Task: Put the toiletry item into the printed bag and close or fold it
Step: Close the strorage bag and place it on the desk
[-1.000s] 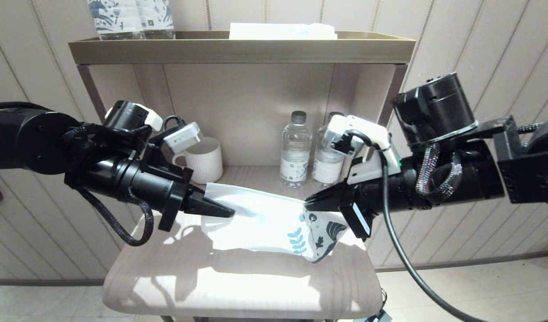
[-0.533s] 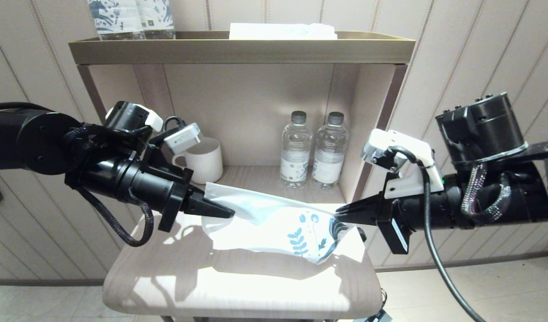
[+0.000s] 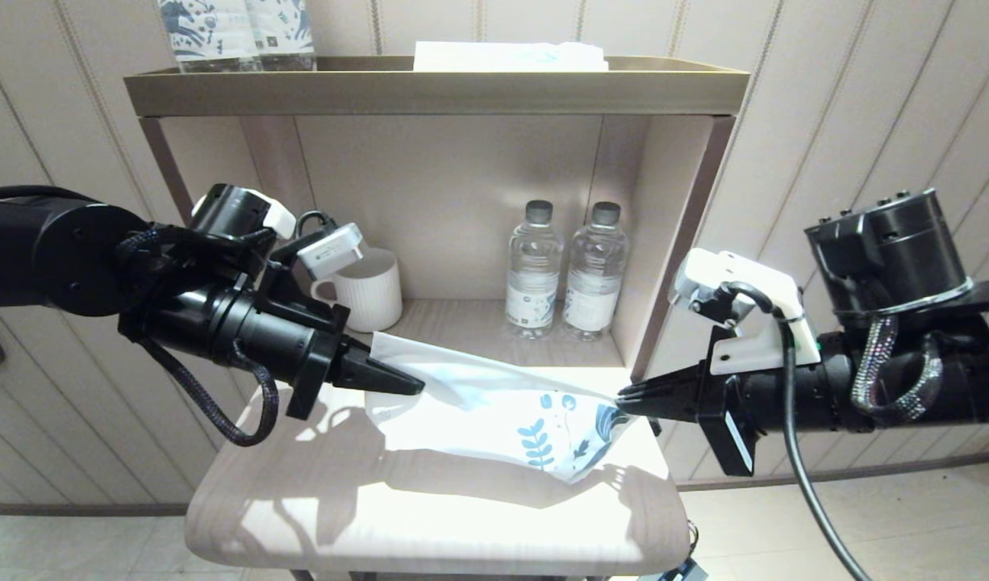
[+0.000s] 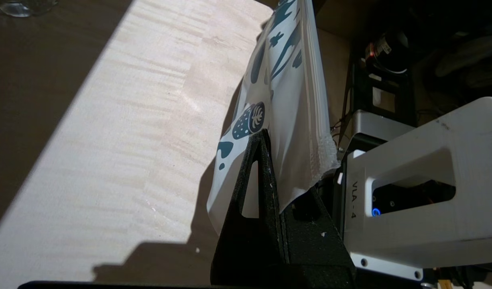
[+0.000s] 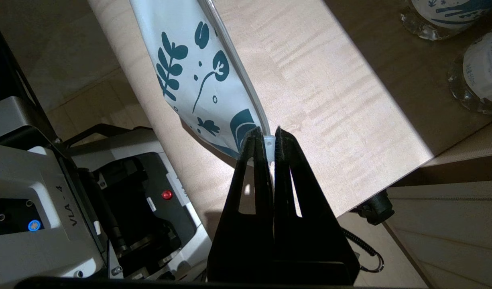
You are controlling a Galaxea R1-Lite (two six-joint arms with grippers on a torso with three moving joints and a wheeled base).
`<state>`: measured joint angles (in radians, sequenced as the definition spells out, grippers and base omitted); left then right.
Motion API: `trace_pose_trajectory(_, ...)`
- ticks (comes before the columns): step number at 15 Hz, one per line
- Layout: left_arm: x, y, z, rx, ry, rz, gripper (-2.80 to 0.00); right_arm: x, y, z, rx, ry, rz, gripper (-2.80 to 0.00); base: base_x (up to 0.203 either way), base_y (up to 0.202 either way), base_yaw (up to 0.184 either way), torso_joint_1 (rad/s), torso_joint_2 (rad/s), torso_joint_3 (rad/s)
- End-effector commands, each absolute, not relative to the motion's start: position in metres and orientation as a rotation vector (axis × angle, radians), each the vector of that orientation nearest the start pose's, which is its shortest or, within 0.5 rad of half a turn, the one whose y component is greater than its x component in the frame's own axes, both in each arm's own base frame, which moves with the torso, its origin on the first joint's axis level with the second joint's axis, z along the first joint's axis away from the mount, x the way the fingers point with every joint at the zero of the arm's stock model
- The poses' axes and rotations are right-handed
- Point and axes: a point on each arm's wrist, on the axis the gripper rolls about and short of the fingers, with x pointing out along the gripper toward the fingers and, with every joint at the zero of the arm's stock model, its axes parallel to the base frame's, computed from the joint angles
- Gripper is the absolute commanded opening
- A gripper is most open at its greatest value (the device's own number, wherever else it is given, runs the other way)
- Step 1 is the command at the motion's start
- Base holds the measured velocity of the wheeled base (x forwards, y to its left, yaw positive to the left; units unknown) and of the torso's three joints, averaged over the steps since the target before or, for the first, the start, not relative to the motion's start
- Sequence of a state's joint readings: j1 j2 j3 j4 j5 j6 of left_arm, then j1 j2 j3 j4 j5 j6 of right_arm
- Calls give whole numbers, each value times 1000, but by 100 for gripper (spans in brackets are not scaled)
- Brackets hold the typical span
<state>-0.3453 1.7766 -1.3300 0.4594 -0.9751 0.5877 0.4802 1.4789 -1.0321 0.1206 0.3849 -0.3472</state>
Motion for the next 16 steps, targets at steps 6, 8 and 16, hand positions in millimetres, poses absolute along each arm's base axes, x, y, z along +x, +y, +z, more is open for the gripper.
trace_pose_trajectory(6,284,-122,213,166,528,-1440,-280,222,128,240,-349,405,941,-280,0,0,0,0,0,0)
trace_pose_trajectory(8,284,-122,213,165,529,-1439,-280,223,128,240,-349,402,941,-280,0,0,0,0,0,0)
trace_pose_trajectory(16,283,-122,212,164,531,-1439,-280,221,127,243,-353,388,943,-280,0,0,0,0,0,0)
